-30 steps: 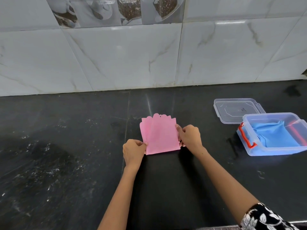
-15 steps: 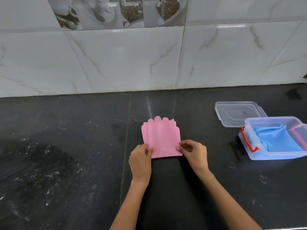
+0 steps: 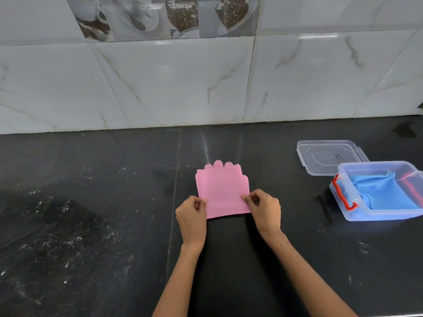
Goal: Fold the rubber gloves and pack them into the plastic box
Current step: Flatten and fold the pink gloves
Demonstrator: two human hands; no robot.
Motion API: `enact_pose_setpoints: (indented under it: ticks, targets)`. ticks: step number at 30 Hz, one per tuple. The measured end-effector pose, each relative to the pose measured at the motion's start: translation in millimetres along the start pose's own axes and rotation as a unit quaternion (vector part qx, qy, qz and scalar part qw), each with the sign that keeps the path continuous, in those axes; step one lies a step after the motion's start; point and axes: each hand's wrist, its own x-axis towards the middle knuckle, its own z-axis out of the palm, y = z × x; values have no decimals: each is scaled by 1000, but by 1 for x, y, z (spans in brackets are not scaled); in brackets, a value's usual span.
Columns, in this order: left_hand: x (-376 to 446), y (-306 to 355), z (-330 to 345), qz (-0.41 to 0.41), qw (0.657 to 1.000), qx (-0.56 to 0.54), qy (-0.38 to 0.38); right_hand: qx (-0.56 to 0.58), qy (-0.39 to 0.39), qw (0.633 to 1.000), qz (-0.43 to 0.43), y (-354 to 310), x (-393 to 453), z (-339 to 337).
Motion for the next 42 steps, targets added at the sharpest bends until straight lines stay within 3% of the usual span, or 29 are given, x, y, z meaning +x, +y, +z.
enact_pose_setpoints:
  ticks: [9,14,17,19,21,23,25,27,29,32,36,39,42]
  targets:
    - [-1,-3,3,-18,1000,-17,9,72,11,997,-7,10,-18,-3]
    - [0,-3,2,-32,999,-15,10,-9,22,1000,3,-2,-17,1]
    - [2,-2,1,-26,1000,-13,-2,-139,45,986,-78,-8,-18,6]
    - [4,-4,1,-16,1000,-8,-6,-160,50,973,-158,-16,-13,12]
    - [6,-6,2,-11,1000,-9,-7,-173,18,957,-233,-25,-2,18]
    - [7,-7,2,-13,1000,-9,-10,-230,-72,932,-271,-30,13,28]
    - [10,-8,2,-19,1000,-14,-13,-285,-146,909,-266,-27,24,39]
    - [12,-7,-1,-17,1000,-11,-19,-304,-170,903,-251,-18,27,48]
    - [15,-6,-4,19,998,64,-19,-303,-173,904,-247,-13,29,54]
    - [35,-5,-6,130,965,212,-82,-298,-174,906,-244,-11,31,56]
    - [79,6,-1,287,870,329,-231,-290,-190,906,-242,-11,31,55]
    - [100,4,4,295,826,354,-323,-281,-211,903,-246,-15,33,43]
    - [105,-3,7,263,839,312,-359,-267,-230,892,-284,-11,22,28]
